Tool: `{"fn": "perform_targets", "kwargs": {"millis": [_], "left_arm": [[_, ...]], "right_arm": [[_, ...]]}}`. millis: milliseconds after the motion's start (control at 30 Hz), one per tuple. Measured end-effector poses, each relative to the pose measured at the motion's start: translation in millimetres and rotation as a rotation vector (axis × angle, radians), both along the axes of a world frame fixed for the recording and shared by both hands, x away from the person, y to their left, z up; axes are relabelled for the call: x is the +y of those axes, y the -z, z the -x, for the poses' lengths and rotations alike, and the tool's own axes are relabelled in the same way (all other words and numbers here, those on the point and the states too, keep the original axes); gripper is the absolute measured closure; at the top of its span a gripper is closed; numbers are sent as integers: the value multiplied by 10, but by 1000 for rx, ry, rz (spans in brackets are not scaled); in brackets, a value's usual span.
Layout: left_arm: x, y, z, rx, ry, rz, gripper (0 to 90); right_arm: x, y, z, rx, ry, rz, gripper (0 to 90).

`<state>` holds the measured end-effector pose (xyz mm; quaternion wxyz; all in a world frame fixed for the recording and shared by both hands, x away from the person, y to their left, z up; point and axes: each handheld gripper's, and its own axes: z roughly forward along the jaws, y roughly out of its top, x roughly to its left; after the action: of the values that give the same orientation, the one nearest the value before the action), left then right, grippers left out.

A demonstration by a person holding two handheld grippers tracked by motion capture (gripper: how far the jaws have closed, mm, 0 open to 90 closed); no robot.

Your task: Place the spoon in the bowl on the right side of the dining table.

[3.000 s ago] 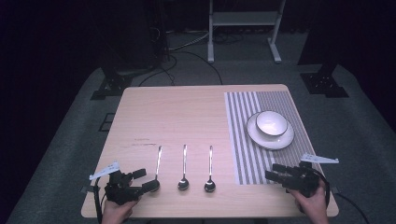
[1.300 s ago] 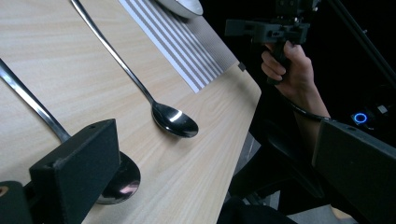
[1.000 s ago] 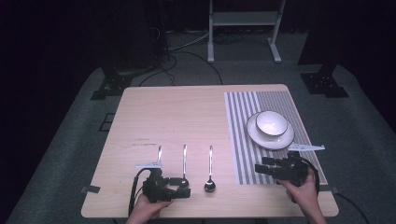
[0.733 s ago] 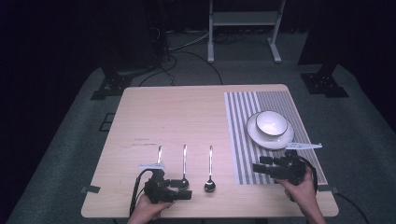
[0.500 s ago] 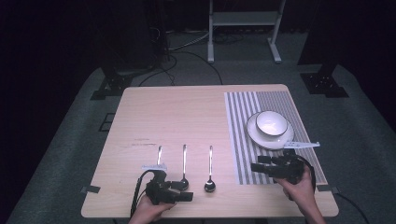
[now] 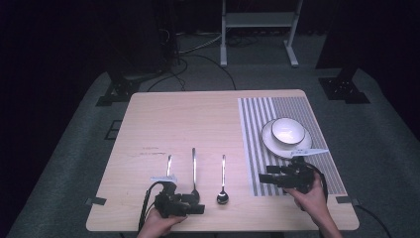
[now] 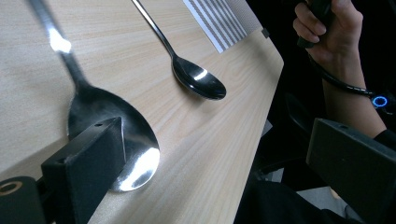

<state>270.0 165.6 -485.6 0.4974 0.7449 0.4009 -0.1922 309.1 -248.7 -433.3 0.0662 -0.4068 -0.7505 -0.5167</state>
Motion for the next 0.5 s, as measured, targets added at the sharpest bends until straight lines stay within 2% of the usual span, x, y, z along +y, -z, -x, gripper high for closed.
{"fn": "perform_targets", "kwargs": {"millis": [500], "left_arm": [[21, 7, 1, -7, -4, 5, 30]], "right_arm": [[351, -39, -202, 13, -76, 42, 287]]}}
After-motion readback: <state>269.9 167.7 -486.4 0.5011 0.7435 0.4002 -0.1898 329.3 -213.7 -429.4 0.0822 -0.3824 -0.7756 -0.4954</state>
